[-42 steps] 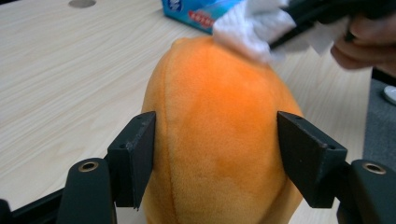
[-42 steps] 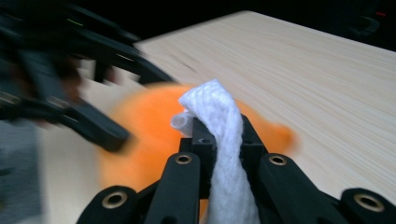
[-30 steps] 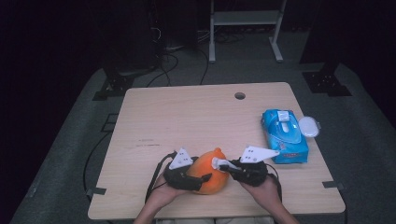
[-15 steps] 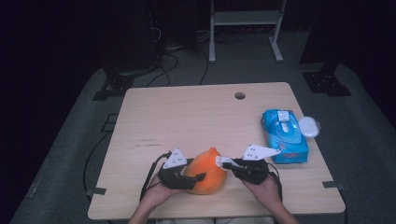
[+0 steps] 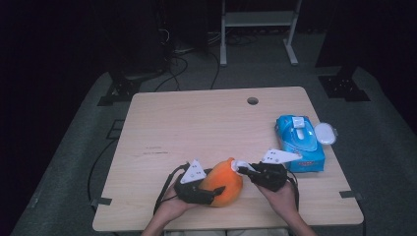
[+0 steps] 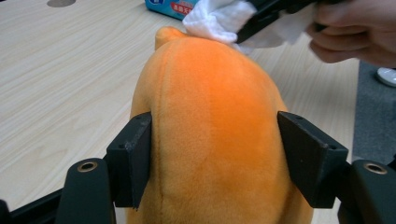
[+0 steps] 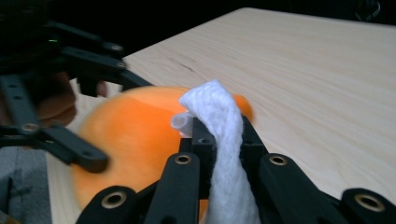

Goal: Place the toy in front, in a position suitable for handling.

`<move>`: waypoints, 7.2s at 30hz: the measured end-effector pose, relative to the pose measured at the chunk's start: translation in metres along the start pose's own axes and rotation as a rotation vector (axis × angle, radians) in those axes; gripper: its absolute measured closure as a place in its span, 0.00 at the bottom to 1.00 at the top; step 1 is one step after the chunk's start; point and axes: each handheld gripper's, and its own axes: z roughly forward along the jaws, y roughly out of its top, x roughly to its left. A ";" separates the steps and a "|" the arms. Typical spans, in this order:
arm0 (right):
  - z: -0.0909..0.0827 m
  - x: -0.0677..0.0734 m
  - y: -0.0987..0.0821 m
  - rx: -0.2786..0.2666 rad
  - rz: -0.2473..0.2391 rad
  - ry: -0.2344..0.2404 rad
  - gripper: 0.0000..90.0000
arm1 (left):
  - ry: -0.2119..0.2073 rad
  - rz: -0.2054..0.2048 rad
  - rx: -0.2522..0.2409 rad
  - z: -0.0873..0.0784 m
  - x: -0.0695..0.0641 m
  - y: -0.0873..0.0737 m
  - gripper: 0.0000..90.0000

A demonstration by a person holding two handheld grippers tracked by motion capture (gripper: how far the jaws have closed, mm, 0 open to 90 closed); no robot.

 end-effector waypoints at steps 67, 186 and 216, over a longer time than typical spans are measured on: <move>-0.014 -0.015 0.007 -0.009 0.046 -0.021 0.90 | -0.052 0.112 -0.033 0.006 -0.013 -0.001 0.40; -0.002 -0.008 0.002 -0.014 0.035 -0.016 0.91 | -0.025 -0.047 -0.054 -0.004 0.008 0.003 0.39; -0.006 -0.018 -0.002 -0.046 0.109 0.021 0.90 | -0.056 -0.180 -0.115 -0.003 0.018 -0.002 0.12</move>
